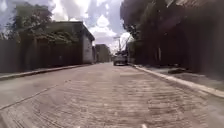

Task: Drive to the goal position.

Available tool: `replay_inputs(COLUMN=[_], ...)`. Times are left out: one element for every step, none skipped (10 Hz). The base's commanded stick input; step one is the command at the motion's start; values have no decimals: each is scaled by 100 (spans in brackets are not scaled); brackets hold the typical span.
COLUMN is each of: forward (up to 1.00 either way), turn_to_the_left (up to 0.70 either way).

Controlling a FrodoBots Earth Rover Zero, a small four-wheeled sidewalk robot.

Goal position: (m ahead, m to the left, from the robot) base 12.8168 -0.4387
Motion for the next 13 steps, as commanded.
replay_inputs(forward=[85,85,85,85,85,85,85,85,85,85,85,85,85], turn_to_the_left=[0,0,0,0,0,0,0,0,0,0,0,0,0])
